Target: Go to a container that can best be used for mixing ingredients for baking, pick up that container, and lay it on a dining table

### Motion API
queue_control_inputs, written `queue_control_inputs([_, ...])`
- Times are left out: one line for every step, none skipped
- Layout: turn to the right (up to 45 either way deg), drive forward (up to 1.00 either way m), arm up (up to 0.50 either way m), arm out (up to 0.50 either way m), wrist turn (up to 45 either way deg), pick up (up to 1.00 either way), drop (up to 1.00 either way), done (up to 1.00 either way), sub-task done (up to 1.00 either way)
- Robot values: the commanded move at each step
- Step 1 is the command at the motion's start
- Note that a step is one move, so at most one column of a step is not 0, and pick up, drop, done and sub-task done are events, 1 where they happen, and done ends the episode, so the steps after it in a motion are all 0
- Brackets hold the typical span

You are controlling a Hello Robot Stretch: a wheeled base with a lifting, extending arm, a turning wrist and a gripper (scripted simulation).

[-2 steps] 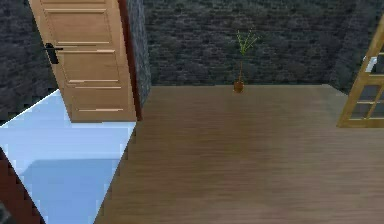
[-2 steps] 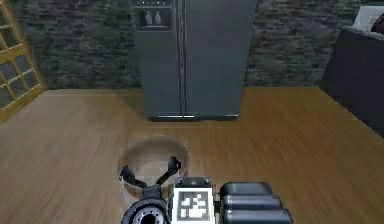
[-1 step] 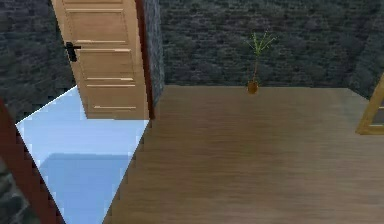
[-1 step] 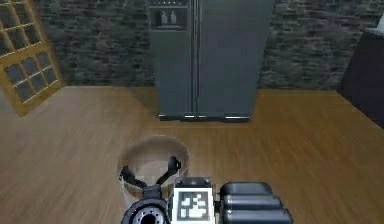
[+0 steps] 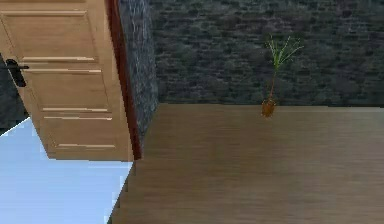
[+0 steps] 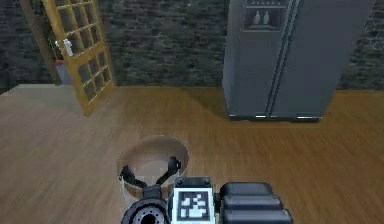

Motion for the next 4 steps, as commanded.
queue_control_inputs([-42.0, 0.0, 0.0, 0.0, 0.0, 0.0, 0.0, 0.0, 0.0])
queue_control_inputs([0.0, 0.45, 0.0, 0.0, 0.0, 0.0, 0.0, 0.0, 0.0])
queue_control_inputs([-21.0, 0.0, 0.0, 0.0, 0.0, 0.0, 0.0, 0.0, 0.0])
queue_control_inputs([0.0, 1.0, 0.0, 0.0, 0.0, 0.0, 0.0, 0.0, 0.0])
